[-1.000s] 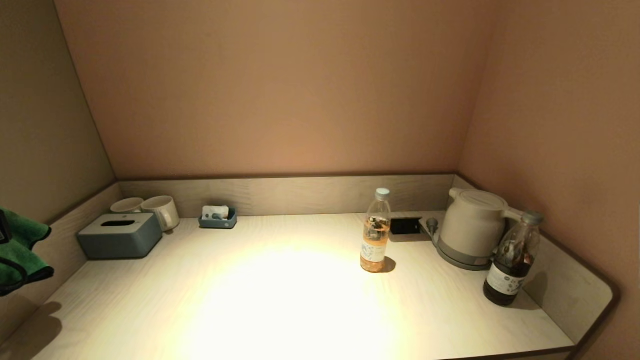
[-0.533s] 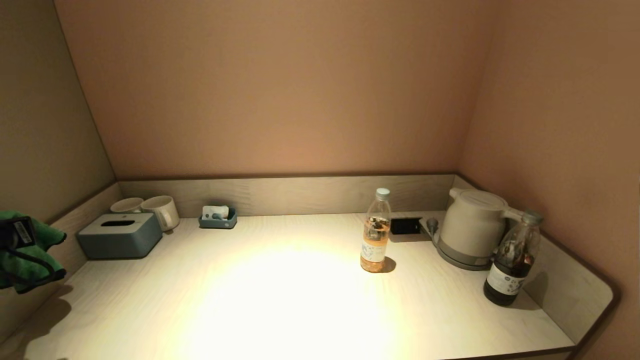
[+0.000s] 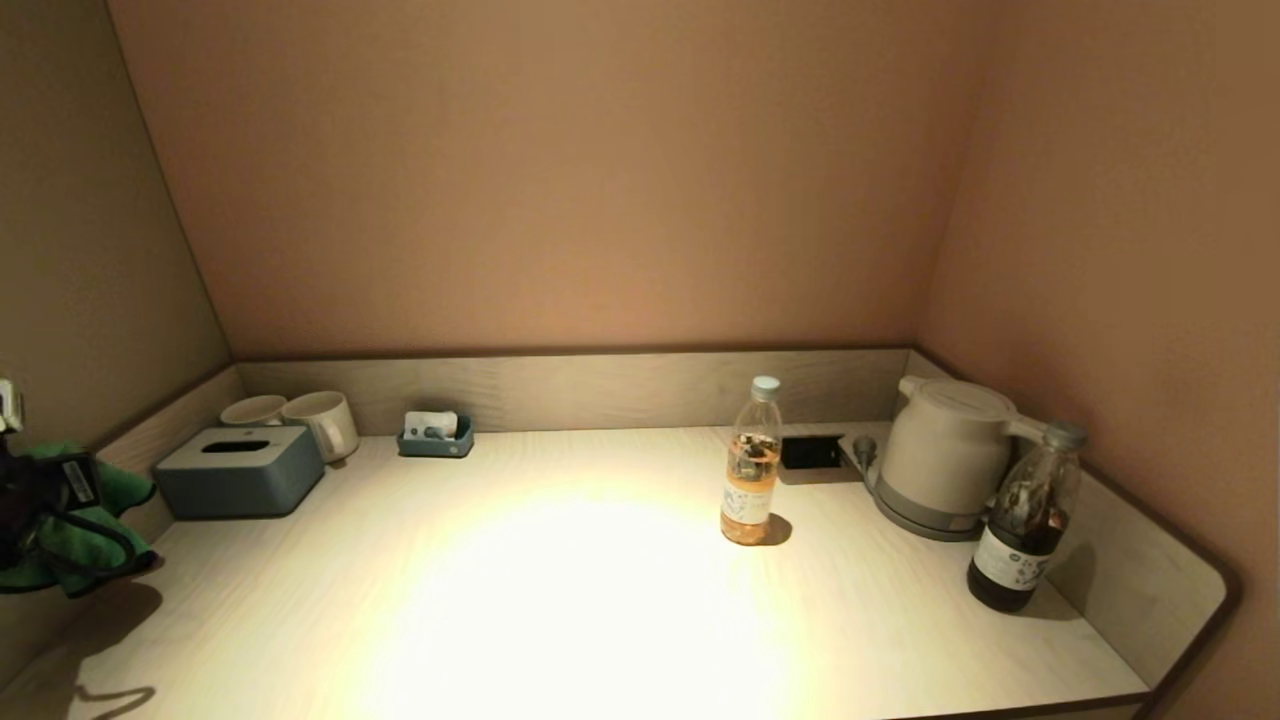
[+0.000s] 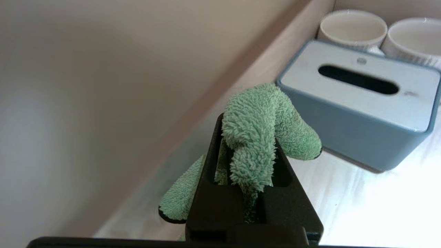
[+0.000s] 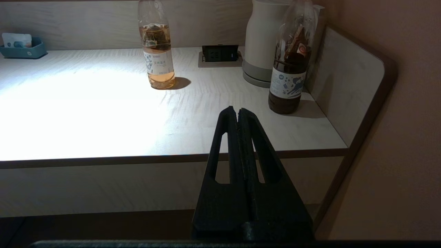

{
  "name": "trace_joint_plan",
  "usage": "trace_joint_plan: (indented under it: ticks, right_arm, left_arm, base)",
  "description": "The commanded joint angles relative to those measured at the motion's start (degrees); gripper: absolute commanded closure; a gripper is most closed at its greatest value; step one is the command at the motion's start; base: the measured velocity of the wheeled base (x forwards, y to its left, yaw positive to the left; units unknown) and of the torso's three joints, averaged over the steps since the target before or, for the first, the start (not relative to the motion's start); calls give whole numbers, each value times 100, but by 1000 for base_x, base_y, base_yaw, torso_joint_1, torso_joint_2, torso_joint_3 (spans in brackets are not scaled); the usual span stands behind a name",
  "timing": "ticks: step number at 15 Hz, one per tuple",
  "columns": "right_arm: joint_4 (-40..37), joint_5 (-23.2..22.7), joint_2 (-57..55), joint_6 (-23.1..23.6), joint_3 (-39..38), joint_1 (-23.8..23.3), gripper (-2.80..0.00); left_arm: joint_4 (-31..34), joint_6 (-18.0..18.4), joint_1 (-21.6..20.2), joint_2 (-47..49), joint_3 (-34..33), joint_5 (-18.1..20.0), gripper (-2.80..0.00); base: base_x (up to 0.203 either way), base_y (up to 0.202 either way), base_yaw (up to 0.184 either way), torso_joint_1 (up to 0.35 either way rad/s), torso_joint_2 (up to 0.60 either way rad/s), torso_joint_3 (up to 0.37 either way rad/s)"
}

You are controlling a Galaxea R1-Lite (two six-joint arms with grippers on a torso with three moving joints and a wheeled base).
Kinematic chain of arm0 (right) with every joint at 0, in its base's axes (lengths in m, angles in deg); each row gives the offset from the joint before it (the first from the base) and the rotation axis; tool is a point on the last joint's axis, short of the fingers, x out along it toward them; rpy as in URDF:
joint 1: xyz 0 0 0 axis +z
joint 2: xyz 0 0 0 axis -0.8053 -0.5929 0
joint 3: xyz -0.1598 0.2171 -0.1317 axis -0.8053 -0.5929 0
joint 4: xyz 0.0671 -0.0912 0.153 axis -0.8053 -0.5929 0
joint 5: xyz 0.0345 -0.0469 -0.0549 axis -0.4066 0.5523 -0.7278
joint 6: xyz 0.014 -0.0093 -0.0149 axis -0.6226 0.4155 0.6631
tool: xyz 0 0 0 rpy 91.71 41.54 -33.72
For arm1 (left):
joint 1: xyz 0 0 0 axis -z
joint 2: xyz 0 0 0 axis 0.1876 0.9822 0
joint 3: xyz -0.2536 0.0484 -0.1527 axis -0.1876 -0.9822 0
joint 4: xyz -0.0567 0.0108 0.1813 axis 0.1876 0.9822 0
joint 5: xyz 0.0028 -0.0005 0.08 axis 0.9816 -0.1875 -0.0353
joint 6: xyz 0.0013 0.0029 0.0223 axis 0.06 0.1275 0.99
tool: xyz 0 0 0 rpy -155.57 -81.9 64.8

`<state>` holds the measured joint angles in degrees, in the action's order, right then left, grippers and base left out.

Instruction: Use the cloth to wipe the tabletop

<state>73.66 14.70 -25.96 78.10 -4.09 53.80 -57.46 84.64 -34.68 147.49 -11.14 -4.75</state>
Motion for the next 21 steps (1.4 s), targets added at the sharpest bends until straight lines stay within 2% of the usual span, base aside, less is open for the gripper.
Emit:
trace_joint_plan:
  ticks: [1,4,5,17,21]
  right_arm:
    - [2,-1,-7,1,0,2,0]
    - [2,-1,-7,1,0,2,0]
    - [2,-1,-7,1,0,2,0]
    - [2,-1,-7,1,0,0,0]
    - [2,-1,-7,1,0,2,0]
  left_arm:
    - [-39,2,-4,280,76,68,0]
    - [-30,11,-4,353,87,64,0]
    - [-30,11,-4,361,87,64,-280]
    - [-38,-8,16,157,24,73,-280]
    - [1,-54,153,-230,-58,73,-280]
  base:
    - [0,0,0,0,0,0]
    - [0,0,0,0,0,0]
    - [0,0,0,0,0,0]
    - [0,0,0,0,0,0]
    - [0,0,0,0,0,0]
